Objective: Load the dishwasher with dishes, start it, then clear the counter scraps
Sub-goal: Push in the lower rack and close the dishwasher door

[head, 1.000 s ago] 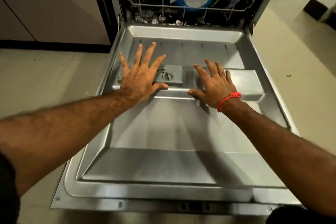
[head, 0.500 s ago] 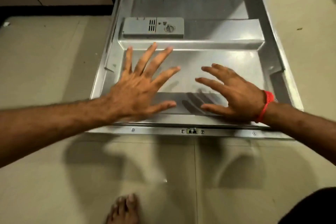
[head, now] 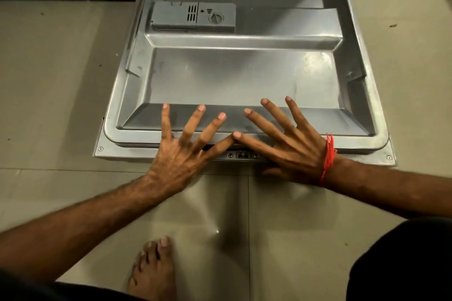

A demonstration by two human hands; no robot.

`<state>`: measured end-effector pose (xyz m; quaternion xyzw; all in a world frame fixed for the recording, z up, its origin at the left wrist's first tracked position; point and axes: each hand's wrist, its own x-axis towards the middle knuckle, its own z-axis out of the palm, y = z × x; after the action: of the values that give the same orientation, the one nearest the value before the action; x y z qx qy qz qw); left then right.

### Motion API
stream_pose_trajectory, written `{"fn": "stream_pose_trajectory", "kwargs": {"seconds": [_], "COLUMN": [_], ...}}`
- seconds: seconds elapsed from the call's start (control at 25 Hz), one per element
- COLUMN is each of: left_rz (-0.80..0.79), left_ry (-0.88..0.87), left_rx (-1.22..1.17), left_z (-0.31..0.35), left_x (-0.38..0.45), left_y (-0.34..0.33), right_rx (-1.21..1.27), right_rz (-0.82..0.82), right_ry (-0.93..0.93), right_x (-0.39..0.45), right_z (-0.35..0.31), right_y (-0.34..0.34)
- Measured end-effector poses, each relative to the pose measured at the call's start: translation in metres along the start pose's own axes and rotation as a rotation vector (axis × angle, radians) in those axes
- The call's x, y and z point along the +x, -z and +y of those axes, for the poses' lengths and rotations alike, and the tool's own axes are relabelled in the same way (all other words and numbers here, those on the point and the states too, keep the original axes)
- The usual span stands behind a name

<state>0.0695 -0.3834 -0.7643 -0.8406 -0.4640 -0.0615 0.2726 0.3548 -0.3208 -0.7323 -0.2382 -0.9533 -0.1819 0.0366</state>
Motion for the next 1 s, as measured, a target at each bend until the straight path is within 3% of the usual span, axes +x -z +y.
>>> {"fn": "stream_pose_trajectory", "kwargs": {"seconds": [0.2, 0.36, 0.56, 0.8, 1.0], "left_rz": [0.048, 0.135, 0.285, 0.186, 0.127], "left_ry": [0.004, 0.001, -0.033, 0.093, 0.043], "left_rx": [-0.049, -0.035, 0.077, 0.181, 0.133], "left_z": [-0.011, -0.044, -0.119, -0.199, -0.246], "left_x": [0.013, 0.050, 0.119, 0.205, 0.256], "left_y": [0.032, 0.099, 0.193, 0.257, 0.281], "right_rx": [-0.010, -0.002, -0.079, -0.233, -0.257], "right_rz": [0.199, 0.211, 0.266, 0.449, 0.416], "right_ry": [0.052, 0.027, -0.145, -0.300, -0.380], "right_x": [0.006, 0.016, 0.041, 0.086, 0.120], "right_z": [-0.011, 0.020, 0.085, 0.159, 0.202], "right_y": [0.020, 0.100, 0.210, 0.276, 0.311]}}
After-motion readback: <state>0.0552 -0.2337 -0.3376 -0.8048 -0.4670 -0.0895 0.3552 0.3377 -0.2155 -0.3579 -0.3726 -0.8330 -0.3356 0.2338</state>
